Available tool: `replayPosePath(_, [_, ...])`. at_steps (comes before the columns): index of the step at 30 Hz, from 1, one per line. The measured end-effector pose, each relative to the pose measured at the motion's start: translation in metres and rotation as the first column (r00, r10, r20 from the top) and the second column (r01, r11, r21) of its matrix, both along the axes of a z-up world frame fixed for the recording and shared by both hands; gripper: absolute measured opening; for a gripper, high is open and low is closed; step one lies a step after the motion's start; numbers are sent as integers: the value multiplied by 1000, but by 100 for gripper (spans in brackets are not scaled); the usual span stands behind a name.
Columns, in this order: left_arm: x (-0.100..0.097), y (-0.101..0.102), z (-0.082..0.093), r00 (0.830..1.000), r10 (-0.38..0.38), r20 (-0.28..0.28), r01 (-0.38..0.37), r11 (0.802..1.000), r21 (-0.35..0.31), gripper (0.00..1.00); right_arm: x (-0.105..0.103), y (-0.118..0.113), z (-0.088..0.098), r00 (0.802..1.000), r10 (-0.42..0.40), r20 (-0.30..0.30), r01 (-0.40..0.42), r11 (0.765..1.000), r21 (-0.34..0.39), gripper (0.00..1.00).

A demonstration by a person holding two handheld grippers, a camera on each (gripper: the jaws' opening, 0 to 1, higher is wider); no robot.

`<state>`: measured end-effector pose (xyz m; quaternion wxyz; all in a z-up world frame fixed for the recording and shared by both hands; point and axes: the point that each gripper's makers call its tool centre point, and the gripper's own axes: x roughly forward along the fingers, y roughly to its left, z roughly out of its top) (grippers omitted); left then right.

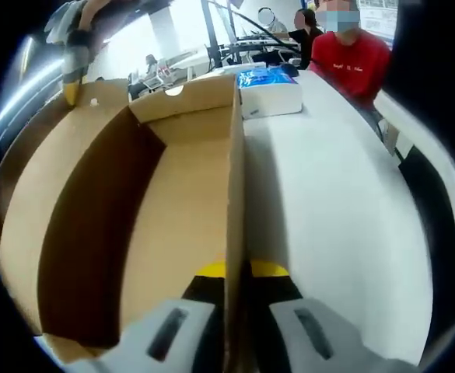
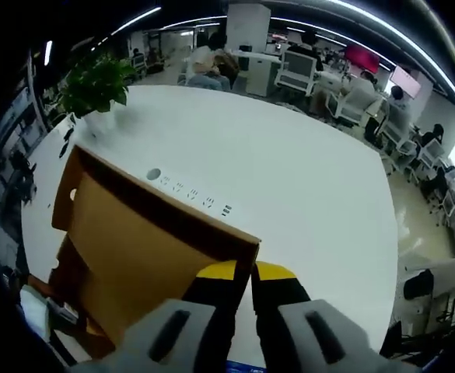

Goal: Operate the shoe box by opening the lid, removing the specified soft item, and placing it in the target area until the item is outside and the box remains undamaged.

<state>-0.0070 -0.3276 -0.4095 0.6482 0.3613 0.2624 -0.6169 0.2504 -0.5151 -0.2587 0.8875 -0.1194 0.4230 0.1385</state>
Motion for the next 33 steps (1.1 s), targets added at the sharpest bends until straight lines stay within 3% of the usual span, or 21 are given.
replayPosePath(17, [0,0,0,1000,-1,1,1,1000,-1,3,-24,4,26,996,-4,87,-2,998,66,4])
replayPosePath(33, [-1,-1,3,1000,1,-1,-1,1000,-2,3,-43,6,36,993,-25,116,13,995,97,4])
